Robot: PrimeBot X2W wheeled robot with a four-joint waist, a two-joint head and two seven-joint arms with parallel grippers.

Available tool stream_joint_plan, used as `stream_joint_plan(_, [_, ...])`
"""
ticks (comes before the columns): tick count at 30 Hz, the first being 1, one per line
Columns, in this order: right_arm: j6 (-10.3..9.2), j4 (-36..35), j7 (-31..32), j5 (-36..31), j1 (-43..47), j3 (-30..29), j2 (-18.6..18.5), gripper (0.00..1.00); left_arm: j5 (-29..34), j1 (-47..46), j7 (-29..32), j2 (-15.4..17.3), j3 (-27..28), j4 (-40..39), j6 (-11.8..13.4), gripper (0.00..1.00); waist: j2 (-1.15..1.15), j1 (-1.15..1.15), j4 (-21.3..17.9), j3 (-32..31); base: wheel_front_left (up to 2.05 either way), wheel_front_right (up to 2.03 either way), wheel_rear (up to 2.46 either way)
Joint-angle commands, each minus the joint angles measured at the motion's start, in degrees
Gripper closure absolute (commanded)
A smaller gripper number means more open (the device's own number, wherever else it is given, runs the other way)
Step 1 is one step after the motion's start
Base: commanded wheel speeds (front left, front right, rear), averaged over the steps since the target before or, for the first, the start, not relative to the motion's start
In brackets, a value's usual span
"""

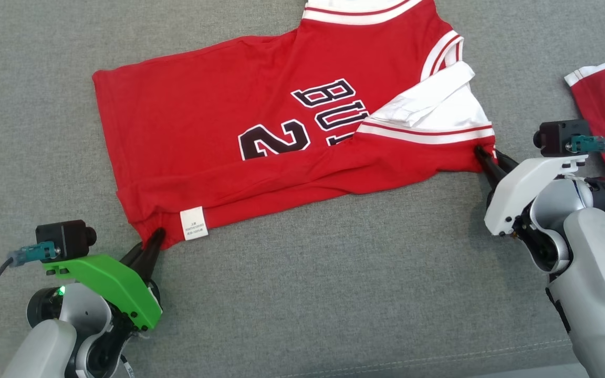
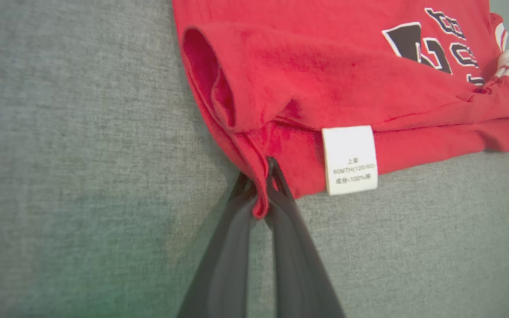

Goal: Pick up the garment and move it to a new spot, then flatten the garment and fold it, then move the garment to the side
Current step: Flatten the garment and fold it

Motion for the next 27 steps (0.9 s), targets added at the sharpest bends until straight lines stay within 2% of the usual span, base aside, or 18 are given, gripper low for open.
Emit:
stream_joint_plan(1, [-0.03, 0.11, 0.87, 1.91, -0.50, 0.05, 0.11, 1.00, -1.34, -0.09, 1.14, 0.39, -0.44, 0.16, -0.89, 1.00, 0.28, 0.00, -0.08, -0.67, 0.00, 0.00, 0.00])
stream_joint_plan(3, [-0.03, -0.76, 1.81, 4.96, -1.26, -0.62, 0.00, 1.00, -2.04, 0.36, 1.73, 1.09, 0.24, -0.89, -1.47, 1.00, 0.28, 0.00, -0.19, -1.57, 0.00, 0.00, 0.00])
stream_joint_plan(9, [-0.04, -4.65, 5.82, 10.51, -0.14, -3.25, -3.43, 1.00, -5.91, 2.57, 4.17, 3.63, 2.38, -5.56, -2.41, 1.00, 0.28, 0.00, -0.39, -4.62, 0.00, 0.00, 0.00])
stream_joint_plan(14, [-0.03, -10.27, 11.09, 14.29, 3.97, -4.69, -5.61, 1.00, -9.09, 5.51, 6.15, 4.81, 3.11, -10.55, -3.30, 1.00, 0.28, 0.00, -0.44, -6.68, 0.00, 0.00, 0.00])
stream_joint_plan(18, [-0.04, -17.52, 15.41, 16.20, 11.17, -6.89, -7.31, 1.00, -11.07, 10.22, 6.58, 5.89, 3.91, -14.32, -2.70, 1.00, 0.28, 0.00, -0.91, -7.73, 0.00, 0.00, 0.00])
stream_joint_plan(22, [-0.03, -21.52, 16.58, 16.09, 18.49, -10.23, -5.38, 1.00, -11.90, 15.29, 4.90, 4.61, 3.91, -14.92, -1.90, 1.00, 0.28, 0.00, -1.76, -7.69, 0.00, 0.00, 0.00])
stream_joint_plan(27, [-0.03, -20.42, 14.81, 13.39, 22.91, -11.02, -2.97, 1.00, -10.60, 19.29, 2.68, 2.70, 2.23, -12.87, -1.66, 1.00, 0.28, 0.00, -2.49, -7.30, 0.00, 0.00, 0.00])
